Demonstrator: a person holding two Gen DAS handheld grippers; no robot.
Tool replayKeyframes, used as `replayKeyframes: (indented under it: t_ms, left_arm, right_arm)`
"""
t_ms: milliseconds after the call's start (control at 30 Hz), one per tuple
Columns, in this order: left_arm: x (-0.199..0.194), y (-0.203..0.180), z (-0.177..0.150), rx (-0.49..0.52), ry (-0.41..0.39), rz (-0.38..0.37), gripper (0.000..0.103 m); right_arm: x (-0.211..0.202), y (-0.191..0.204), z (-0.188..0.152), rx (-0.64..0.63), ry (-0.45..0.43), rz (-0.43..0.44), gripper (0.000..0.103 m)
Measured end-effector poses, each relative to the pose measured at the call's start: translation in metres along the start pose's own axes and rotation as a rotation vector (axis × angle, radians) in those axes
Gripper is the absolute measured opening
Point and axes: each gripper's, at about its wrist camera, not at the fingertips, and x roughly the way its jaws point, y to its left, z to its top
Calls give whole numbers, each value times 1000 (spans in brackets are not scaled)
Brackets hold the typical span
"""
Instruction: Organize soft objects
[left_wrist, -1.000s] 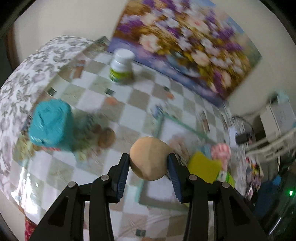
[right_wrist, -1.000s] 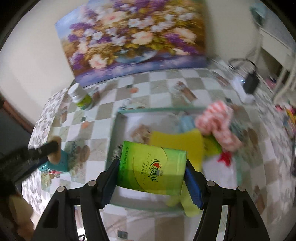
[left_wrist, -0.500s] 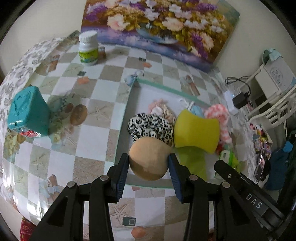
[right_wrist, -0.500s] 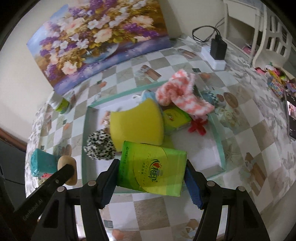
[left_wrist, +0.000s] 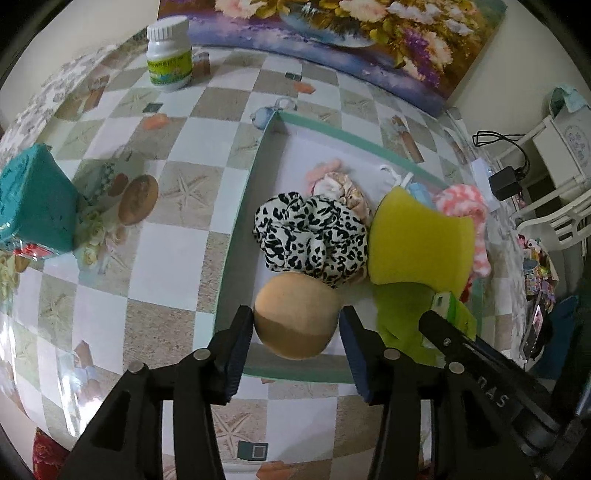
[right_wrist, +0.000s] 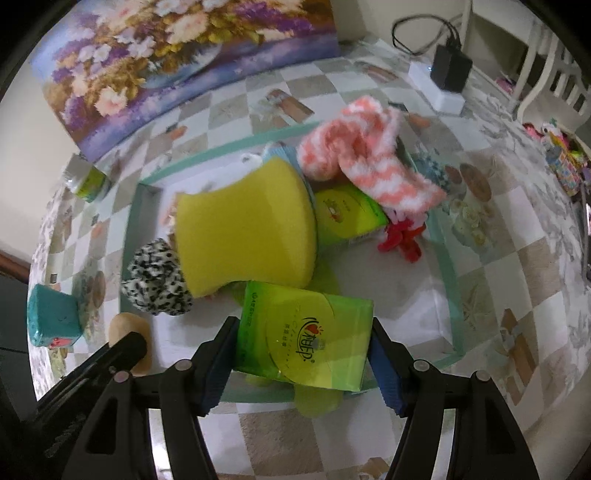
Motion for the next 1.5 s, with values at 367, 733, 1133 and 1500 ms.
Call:
replayKeyframes:
  t_ms: [367,733,1133,1500]
  left_arm:
    - [2,3,1,-24,-3,42,90]
    - [-2,15,2,-25,-56,176,96]
    - [-4,15,7,2,-56,278,96]
    - [-18,38,-6,-46,-58,386,96]
  right_arm:
    - [23,-14,-2,44,91,-51,87]
    - [14,-9,-3,23,44,-76,103]
    - [12,0,1,1,55,-98,103]
    - [6,9,-12,-44,52,-111,103]
